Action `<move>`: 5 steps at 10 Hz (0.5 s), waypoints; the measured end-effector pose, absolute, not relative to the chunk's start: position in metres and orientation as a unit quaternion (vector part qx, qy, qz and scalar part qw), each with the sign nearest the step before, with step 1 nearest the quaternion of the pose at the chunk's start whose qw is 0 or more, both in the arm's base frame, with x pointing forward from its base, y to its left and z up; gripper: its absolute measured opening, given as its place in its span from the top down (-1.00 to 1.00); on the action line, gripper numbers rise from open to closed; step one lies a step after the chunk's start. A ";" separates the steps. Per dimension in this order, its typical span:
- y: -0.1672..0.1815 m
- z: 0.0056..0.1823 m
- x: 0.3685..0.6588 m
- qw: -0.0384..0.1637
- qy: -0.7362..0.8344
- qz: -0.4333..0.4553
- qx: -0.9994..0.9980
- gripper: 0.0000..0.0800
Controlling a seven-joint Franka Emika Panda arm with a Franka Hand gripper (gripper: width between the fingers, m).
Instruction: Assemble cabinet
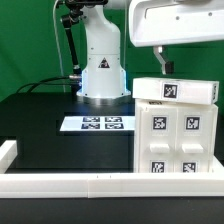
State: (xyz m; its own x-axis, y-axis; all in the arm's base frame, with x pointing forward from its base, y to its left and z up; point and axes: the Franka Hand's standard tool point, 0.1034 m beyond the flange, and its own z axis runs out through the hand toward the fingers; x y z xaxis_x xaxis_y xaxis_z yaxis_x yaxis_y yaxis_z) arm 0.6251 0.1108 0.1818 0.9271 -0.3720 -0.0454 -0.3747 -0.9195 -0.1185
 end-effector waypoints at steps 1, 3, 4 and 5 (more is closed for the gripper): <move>0.109 0.182 0.626 0.058 0.112 0.004 -0.992 -0.99; 0.108 0.182 0.627 0.057 -0.015 -0.006 -0.998 -0.99; 0.108 0.182 0.627 0.056 -0.070 -0.009 -0.996 -0.99; 0.107 0.182 0.626 0.055 -0.120 -0.011 -0.991 -0.99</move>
Offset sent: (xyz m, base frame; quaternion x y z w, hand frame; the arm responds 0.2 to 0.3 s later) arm -0.0009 0.0015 0.0026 0.0019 0.0122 -0.2627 0.9648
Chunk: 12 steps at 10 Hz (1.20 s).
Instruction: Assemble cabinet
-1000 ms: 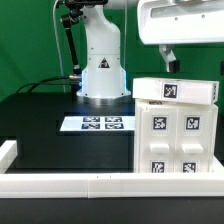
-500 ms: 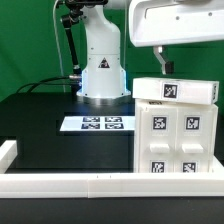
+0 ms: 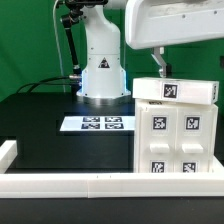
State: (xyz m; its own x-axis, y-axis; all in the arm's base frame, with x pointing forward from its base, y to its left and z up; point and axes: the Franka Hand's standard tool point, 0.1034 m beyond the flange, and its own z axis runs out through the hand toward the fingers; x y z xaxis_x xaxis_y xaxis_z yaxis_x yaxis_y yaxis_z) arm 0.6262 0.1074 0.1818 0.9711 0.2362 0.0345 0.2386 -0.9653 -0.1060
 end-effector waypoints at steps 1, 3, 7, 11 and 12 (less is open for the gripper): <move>0.107 0.181 0.625 0.053 -0.166 -0.012 -0.985 -0.99; 0.103 0.180 0.626 0.047 -0.249 -0.016 -0.967 -0.99; 0.088 0.177 0.626 0.039 -0.394 -0.019 -0.918 -0.99; 0.085 0.163 0.617 0.039 -0.420 -0.014 -0.907 -0.99; 0.084 0.159 0.616 0.037 -0.419 -0.015 -0.907 -0.99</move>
Offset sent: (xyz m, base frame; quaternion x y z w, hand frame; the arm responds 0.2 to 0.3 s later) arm 0.0051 -0.0059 0.0020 -0.0084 0.0121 -0.2399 0.9707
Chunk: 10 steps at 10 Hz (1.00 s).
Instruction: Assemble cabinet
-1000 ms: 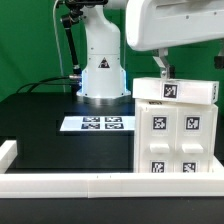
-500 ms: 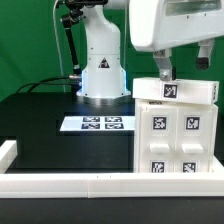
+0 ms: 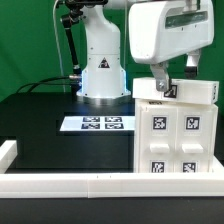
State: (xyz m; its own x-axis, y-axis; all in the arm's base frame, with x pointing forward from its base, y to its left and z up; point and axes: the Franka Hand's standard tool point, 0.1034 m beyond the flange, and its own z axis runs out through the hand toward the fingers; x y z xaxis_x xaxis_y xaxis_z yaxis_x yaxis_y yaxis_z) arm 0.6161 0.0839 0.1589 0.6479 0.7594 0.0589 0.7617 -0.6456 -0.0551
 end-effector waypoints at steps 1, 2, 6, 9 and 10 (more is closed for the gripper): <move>0.083 0.155 0.615 0.036 -0.419 -0.016 -0.907 -0.99; 0.082 0.151 0.612 0.036 -0.418 -0.014 -0.908 -0.99; 0.080 0.147 0.613 0.032 -0.413 -0.022 -0.910 -0.93; 0.079 0.147 0.612 0.034 -0.342 -0.019 -0.939 -0.35; 0.079 0.146 0.612 0.034 -0.311 -0.018 -0.950 -0.35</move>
Offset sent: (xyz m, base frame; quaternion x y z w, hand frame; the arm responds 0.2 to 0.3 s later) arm -0.0029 0.0062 -0.0042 -0.0186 0.0166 -0.0025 0.9997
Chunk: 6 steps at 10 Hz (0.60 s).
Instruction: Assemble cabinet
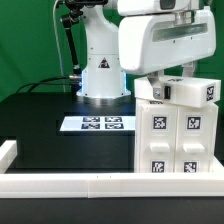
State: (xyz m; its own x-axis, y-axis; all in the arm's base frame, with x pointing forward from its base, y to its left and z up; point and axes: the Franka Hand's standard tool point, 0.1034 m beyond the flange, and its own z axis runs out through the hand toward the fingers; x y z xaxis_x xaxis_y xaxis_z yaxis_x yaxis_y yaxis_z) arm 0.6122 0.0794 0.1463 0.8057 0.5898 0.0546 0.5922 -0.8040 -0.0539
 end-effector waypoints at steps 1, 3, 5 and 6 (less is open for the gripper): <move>0.079 0.146 0.612 0.036 -0.271 -0.016 -0.962 -0.35; 0.078 0.146 0.612 0.038 -0.189 -0.013 -0.981 -0.35; 0.078 0.146 0.613 0.038 -0.103 -0.014 -0.994 -0.35; 0.078 0.146 0.614 0.039 -0.059 -0.015 -0.997 -0.35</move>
Offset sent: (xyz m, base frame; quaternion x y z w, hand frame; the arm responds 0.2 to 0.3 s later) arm -0.0059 -0.0010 -0.0046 0.0155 0.0029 0.1708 0.9852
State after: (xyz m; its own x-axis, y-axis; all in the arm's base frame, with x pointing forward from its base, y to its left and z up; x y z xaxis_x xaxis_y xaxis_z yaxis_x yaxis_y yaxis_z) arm 0.6135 0.0781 0.1456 0.9926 0.1169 0.0337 0.1192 -0.9900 -0.0753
